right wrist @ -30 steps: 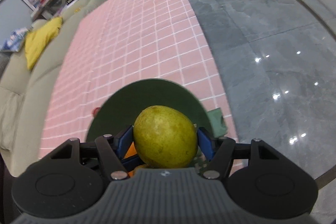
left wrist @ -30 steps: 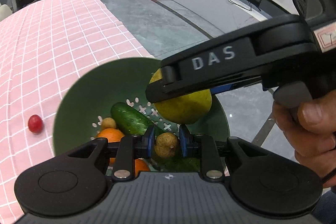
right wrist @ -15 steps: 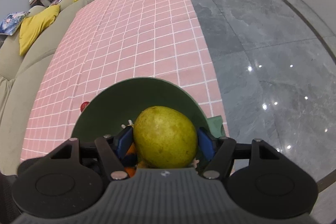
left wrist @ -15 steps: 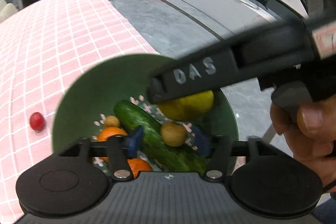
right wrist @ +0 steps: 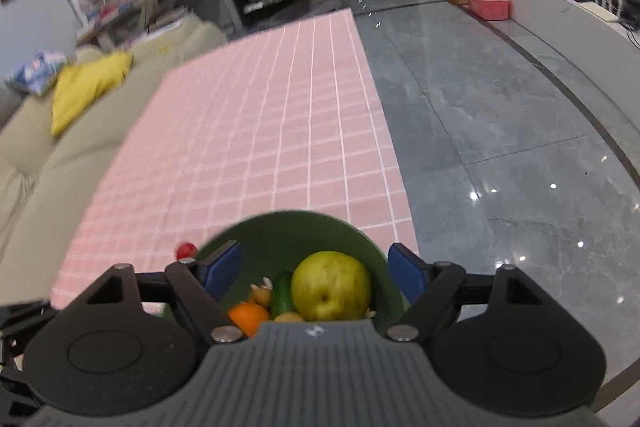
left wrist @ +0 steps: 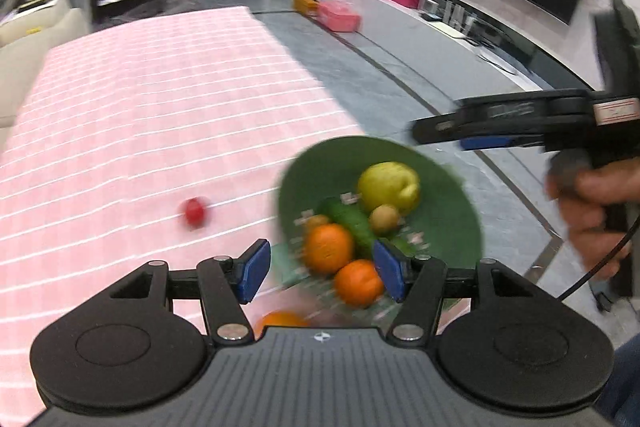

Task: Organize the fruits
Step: 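Open the left tool dropping the kiwi while the right tool releases the pear into the colander, then move the right tool to an orange while the left tool moves toward the red tomato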

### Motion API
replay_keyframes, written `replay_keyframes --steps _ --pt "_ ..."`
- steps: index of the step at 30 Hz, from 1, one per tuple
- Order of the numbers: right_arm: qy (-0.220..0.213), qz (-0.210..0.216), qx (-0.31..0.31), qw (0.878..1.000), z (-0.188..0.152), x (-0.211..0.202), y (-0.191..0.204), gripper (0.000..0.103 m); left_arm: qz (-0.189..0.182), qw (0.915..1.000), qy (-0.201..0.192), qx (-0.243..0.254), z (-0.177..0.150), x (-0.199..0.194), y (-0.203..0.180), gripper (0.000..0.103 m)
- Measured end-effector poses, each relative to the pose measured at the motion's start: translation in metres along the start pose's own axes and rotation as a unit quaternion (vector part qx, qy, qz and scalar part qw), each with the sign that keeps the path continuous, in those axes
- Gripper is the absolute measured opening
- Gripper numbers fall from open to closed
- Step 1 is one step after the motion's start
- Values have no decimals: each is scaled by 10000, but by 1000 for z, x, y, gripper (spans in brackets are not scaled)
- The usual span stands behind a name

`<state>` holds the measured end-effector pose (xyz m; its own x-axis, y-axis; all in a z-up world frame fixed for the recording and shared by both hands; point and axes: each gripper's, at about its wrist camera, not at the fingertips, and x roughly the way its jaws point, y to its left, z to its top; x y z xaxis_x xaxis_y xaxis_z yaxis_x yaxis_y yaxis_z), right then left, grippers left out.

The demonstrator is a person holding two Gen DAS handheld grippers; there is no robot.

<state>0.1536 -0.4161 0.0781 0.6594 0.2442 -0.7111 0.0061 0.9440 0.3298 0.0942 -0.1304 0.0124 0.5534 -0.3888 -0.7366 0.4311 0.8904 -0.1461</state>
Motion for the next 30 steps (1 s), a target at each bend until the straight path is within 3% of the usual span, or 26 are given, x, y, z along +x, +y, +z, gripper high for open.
replay_keyframes --steps 8,18,23,30 --pt "-102 122 72 9998 -39 -42 31 72 648 9977 178 27 -42 -45 54 70" --pt "-127 152 -657 9976 -96 -62 92 68 636 9971 106 -404 -73 -61 90 70" --pt "126 157 -1034 9944 -122 -49 118 68 586 9955 267 -701 -91 -47 109 70" --pt "388 115 -1240 9915 -139 -28 134 67 553 9960 316 -621 -95 -41 107 69"
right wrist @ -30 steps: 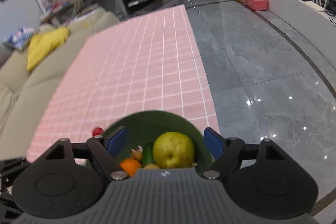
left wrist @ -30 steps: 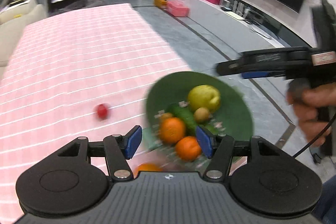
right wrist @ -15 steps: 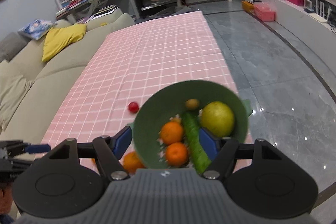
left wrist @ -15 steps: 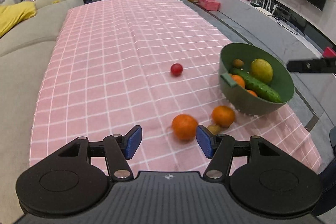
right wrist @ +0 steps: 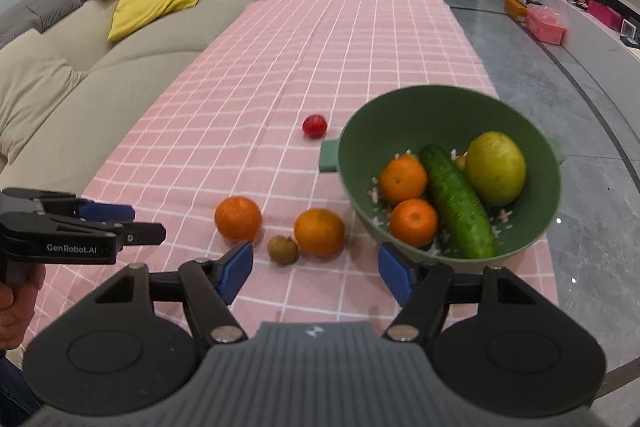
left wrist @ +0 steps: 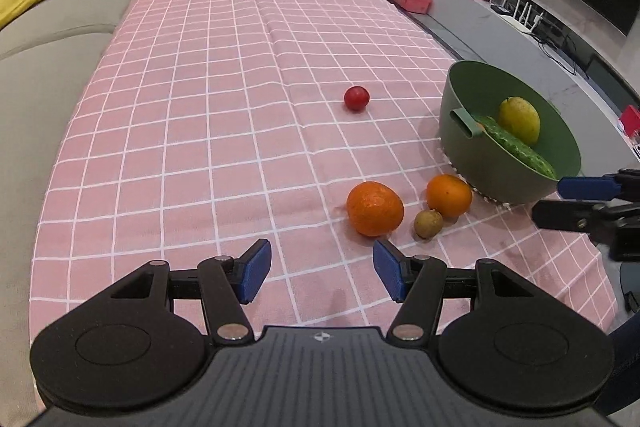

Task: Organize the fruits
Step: 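Move the right tool to an orange while the left tool moves toward the red tomato, then close the right tool on the orange while the left tool grasps the red cherry tomato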

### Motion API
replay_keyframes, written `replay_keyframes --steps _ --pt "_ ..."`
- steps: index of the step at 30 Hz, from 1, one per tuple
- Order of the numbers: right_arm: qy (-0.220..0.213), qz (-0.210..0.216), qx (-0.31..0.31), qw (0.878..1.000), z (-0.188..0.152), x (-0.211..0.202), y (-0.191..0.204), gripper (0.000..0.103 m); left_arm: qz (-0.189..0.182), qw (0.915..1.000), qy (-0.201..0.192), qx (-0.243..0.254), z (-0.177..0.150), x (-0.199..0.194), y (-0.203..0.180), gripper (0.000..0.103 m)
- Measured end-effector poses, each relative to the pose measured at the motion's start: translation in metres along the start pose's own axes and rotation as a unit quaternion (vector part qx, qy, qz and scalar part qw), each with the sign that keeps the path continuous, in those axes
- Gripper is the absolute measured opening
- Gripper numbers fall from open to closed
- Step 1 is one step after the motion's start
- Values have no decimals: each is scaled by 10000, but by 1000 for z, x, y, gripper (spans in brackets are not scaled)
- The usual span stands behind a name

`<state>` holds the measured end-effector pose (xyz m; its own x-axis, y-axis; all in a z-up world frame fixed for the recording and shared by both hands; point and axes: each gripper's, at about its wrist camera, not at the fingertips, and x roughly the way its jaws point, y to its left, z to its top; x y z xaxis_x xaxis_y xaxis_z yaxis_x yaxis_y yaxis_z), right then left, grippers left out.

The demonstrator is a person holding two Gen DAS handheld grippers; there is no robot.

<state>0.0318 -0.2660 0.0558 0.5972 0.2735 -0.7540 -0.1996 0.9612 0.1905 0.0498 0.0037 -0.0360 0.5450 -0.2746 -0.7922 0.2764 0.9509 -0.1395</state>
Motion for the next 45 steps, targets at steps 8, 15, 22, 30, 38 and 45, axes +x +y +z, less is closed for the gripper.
replay_keyframes --steps 8,15,22,30,38,45 --pt "319 -115 276 9990 -8 31 13 62 -13 10000 40 27 -1 9 2 69" --pt "342 -233 1008 9940 -6 52 8 62 -6 9995 22 305 10 13 -5 69" --pt "285 -470 1597 9856 0 72 1 63 -18 9999 -83 150 25 16 7 69" --pt "383 -588 1984 9776 4 96 -4 52 -28 9996 -24 284 24 23 6 69" --pt "470 -384 1908 9797 5 98 -6 41 -181 9990 -50 409 56 47 6 69" --pt "601 -240 1957 9785 4 94 -18 41 -144 9971 -60 745 106 98 -13 68"
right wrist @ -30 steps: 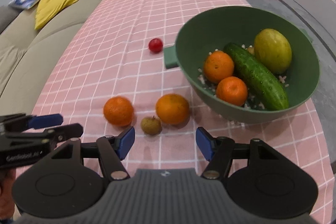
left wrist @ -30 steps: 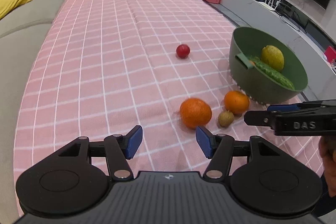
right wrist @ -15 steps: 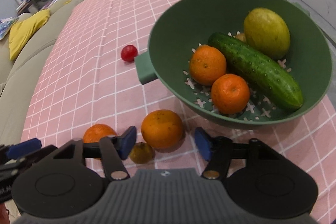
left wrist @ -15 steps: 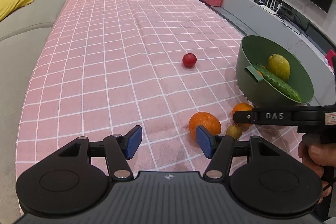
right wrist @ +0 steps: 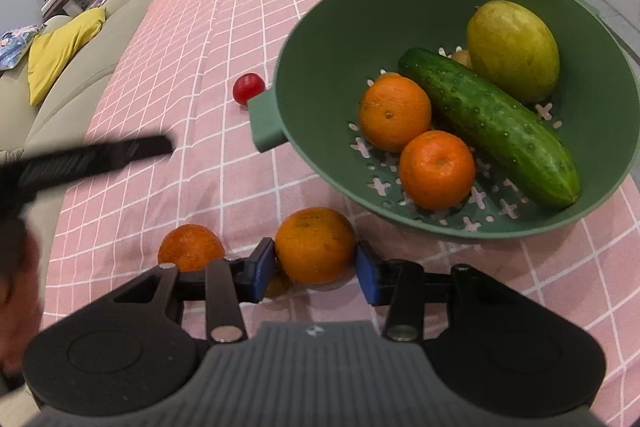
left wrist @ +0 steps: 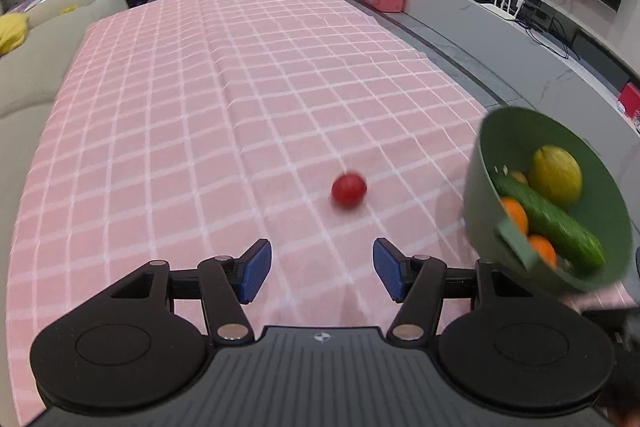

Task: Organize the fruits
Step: 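Close the right tool on the orange while the left tool grasps the red cherry tomato, then carry the tomato in the left tool and orange in the right tool over the colander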

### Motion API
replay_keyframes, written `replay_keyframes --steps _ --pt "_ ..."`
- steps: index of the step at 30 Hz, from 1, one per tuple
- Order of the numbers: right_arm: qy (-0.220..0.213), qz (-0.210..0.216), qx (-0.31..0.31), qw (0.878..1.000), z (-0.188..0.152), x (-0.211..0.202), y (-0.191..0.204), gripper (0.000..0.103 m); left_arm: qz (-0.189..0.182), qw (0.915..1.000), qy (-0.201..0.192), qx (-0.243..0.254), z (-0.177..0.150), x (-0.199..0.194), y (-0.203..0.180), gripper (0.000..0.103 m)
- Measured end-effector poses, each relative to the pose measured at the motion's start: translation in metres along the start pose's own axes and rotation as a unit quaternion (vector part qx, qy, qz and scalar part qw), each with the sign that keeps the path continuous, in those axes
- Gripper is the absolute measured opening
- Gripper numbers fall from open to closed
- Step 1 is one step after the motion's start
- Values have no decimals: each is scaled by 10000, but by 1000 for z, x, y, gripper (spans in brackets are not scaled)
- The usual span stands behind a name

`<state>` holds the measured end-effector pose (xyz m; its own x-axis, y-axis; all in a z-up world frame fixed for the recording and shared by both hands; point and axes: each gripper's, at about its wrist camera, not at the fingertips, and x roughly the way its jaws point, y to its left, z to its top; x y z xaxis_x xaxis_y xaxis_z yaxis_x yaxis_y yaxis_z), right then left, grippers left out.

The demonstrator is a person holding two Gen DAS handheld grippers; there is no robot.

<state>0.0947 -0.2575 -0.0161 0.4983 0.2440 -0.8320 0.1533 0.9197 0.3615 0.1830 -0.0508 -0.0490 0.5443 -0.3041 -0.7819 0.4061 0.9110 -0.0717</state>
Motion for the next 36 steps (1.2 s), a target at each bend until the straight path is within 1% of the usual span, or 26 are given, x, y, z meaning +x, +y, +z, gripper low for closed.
replay_keyframes --steps 1,2,5,8,12,13,15,18,20,24,28,31,34,36 --pt "26 25 -8 10000 1 0 -1 41 -19 10000 9 46 5 7 -2 64" --pt "44 42 -26 10000 1 0 -2 41 -39 9999 17 130 11 14 -6 63" --pt "83 104 -46 9999 4 2 -6 41 -16 9990 23 453 21 31 -16 63" --pt "132 150 -4 9998 6 4 -8 41 -146 9980 119 610 25 44 -19 63" --pt "210 182 97 9996 8 0 -14 41 -124 9970 207 735 27 62 -23 63" --pt "226 200 114 9995 8 0 -16 41 -110 9971 231 721 29 66 -22 60" --pt "246 224 140 9993 9 0 -17 41 -133 9972 296 669 31 73 -20 48" --pt "267 244 142 9992 10 0 -19 41 -173 9970 381 650 31 81 -19 38" --pt "279 255 141 9992 12 1 -19 41 -158 9968 384 677 30 82 -19 37" --pt "284 266 145 9991 14 2 -19 41 -195 9971 365 645 31 82 -18 33" --pt "278 252 119 9992 12 0 -18 41 -193 9980 316 514 31 75 -14 32" --pt "306 272 112 9991 11 0 -16 41 -154 9985 265 452 29 61 -11 32" --pt "266 378 3 9989 12 -5 -10 41 -52 9991 198 361 26 41 -6 32" --pt "243 482 -59 9985 13 -10 -6 40 52 9997 130 194 22 24 -1 32"
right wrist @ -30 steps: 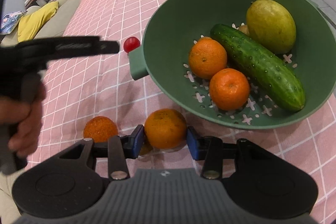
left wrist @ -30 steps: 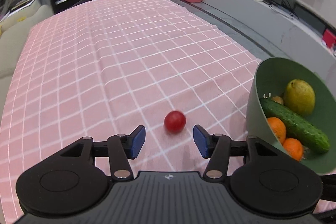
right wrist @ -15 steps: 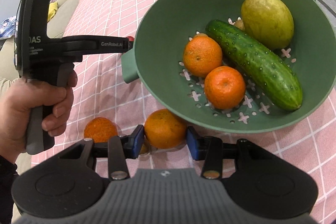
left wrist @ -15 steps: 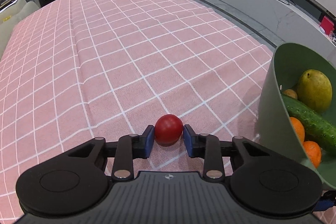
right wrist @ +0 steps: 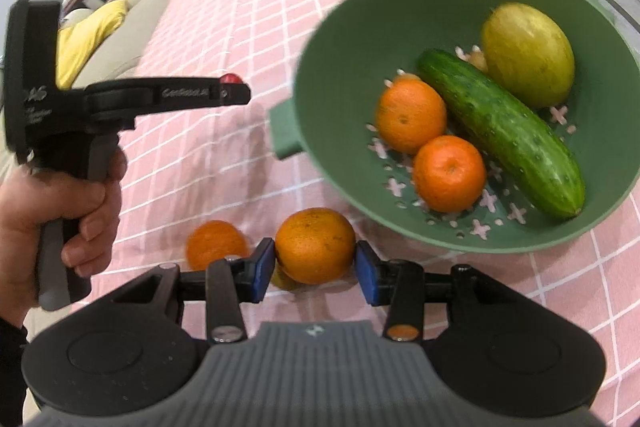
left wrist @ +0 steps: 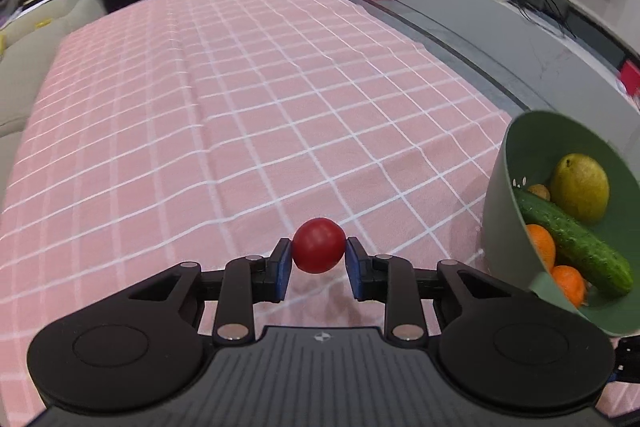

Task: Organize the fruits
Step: 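Carry the tomato in the left tool and orange in the right tool over the colander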

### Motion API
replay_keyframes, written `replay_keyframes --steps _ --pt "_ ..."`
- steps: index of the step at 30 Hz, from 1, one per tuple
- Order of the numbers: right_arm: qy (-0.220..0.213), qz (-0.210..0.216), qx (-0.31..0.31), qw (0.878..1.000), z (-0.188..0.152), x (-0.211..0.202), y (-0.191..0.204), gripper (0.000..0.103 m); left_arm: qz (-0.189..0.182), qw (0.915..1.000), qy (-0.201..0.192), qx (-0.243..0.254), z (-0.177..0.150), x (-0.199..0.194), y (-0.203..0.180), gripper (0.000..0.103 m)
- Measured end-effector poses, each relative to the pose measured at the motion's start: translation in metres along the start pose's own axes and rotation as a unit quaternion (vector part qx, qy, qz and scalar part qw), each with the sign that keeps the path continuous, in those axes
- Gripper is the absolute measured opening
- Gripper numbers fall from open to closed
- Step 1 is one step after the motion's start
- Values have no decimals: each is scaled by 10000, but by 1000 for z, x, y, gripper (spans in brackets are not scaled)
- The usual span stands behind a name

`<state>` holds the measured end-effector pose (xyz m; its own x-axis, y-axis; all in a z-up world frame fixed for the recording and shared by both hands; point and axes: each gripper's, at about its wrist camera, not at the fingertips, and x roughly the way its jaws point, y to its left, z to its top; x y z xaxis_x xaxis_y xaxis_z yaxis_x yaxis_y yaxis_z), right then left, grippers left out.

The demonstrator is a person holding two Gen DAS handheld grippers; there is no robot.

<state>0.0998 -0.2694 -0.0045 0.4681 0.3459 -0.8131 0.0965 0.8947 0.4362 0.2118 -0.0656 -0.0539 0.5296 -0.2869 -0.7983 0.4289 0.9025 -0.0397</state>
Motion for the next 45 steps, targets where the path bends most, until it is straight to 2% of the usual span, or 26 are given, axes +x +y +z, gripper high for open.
replay_keyframes --steps 4,8,13,16,19,28,36,45 --pt "-37 316 -43 9995 2 -18 5 40 179 9994 -183 -241 -11 -36 2 32" --pt "-128 735 -219 9970 2 -48 11 40 207 9973 -383 -596 -25 -72 3 32" --pt "-580 658 -535 9947 6 -83 14 40 266 9954 -455 -795 -35 -98 -2 32" --pt "-881 520 -600 9929 15 -99 4 40 225 9958 -496 -732 -34 -105 -13 32" --pt "-1080 420 -557 9917 28 -114 -12 40 168 9970 -513 -556 -27 -109 -29 32" --pt "-1257 229 -501 9905 59 -147 -60 40 -28 9986 -530 -16 -6 -103 -78 32" --pt "-1213 35 -415 9917 72 -142 -88 40 -280 9978 -353 490 -9 -72 -134 32" --pt "-1098 -89 -487 9927 81 -137 -95 40 -591 9956 -289 674 -5 -57 -172 32"
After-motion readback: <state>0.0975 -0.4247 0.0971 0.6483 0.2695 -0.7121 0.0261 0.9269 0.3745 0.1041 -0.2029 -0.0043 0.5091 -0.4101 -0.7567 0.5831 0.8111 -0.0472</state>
